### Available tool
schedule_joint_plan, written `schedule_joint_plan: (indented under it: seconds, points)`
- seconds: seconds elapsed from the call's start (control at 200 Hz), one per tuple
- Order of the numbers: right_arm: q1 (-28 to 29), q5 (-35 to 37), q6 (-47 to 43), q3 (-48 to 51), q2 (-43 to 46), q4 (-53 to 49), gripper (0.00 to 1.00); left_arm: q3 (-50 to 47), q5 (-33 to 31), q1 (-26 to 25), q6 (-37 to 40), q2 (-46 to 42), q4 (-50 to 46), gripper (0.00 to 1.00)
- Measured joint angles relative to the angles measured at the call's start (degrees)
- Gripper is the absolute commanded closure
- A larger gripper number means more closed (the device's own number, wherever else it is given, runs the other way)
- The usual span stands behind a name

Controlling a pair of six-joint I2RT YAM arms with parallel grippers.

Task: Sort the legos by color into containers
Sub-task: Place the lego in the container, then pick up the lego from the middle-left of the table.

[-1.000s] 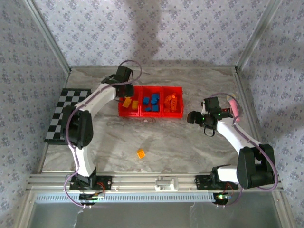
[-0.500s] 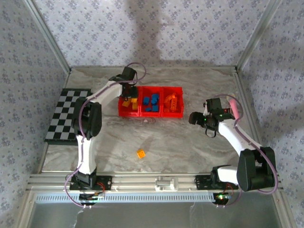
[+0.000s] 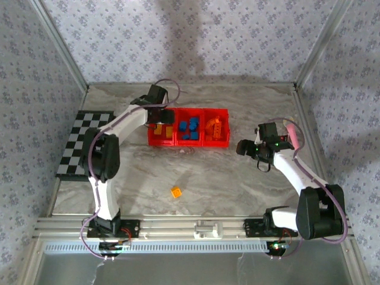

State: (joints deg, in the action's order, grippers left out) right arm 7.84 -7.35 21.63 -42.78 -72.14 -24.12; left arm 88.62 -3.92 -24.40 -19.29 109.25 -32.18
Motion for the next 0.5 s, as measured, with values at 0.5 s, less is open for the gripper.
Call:
schedule_joint_plan:
  seconds: [0.5]
  points:
    - [1.31,-0.26,0.11,0.0,-1.33,1.46,0.15,-33.33,-2.56,-10.62,-12.63,-28.15,2.84,0.12]
